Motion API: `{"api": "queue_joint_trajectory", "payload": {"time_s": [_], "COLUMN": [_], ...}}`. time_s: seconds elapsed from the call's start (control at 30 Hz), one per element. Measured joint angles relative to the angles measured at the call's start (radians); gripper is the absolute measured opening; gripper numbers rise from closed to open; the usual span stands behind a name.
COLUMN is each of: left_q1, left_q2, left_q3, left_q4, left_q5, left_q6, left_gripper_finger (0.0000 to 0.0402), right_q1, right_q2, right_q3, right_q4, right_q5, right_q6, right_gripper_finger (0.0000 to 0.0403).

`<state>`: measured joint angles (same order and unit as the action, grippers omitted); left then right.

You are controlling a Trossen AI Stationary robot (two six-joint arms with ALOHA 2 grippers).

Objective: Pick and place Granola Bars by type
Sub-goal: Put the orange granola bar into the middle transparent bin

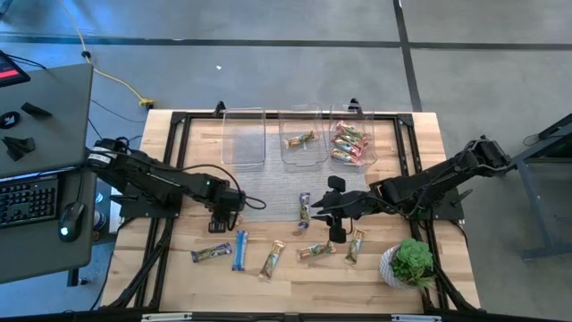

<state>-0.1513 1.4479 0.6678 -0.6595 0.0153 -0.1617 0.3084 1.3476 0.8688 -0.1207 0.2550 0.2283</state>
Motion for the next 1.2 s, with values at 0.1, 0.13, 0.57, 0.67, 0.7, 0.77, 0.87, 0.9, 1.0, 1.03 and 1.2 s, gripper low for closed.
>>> {"api": "queue_joint_trajectory", "payload": {"time_s": [0.1,0.13,0.57,0.67,0.7,0.77,0.87,0.9,1.0,1.03,1.2], "left_q1": [0.000,0.000,0.000,0.000,0.000,0.000,0.000,0.000,0.000,0.000,0.000], "left_q2": [0.001,0.001,0.006,0.006,0.006,0.006,0.006,0.006,0.006,0.006,0.004], "left_q3": [0.000,0.000,-0.005,-0.006,-0.006,-0.005,-0.005,-0.005,-0.005,-0.005,-0.004], "left_q4": [0.041,0.047,0.199,0.301,0.334,0.364,0.366,0.361,0.330,0.318,0.268], "left_q5": [0.013,0.013,-0.043,-0.025,-0.026,-0.025,-0.025,-0.025,-0.022,-0.019,0.054], "left_q6": [-0.028,-0.048,-0.236,-0.236,-0.231,-0.214,-0.209,-0.210,-0.197,-0.172,-0.041], "left_gripper_finger": [0.0147,0.0147,0.0147,0.0146,0.0146,0.0146,0.0146,0.0146,0.0146,0.0146,0.0147], "right_q1": [0.000,0.000,0.000,0.000,0.000,0.000,0.000,0.000,0.000,0.000,0.000], "right_q2": [0.000,0.000,0.000,0.000,0.000,0.000,0.000,0.000,0.000,0.000,0.000], "right_q3": [0.000,0.000,0.000,0.000,0.000,0.000,0.000,0.000,0.000,0.000,0.000], "right_q4": [0.000,0.000,0.000,0.000,0.001,0.005,0.006,0.007,0.006,0.007,0.011], "right_q5": [0.000,0.000,0.000,0.000,0.000,0.000,0.000,0.000,0.000,0.000,0.000], "right_q6": [0.000,0.000,-0.001,-0.001,-0.001,-0.001,-0.001,-0.001,-0.006,-0.009,-0.012], "right_gripper_finger": [0.0140,0.0140,0.0140,0.0140,0.0140,0.0140,0.0140,0.0140,0.0140,0.0140,0.0140]}}
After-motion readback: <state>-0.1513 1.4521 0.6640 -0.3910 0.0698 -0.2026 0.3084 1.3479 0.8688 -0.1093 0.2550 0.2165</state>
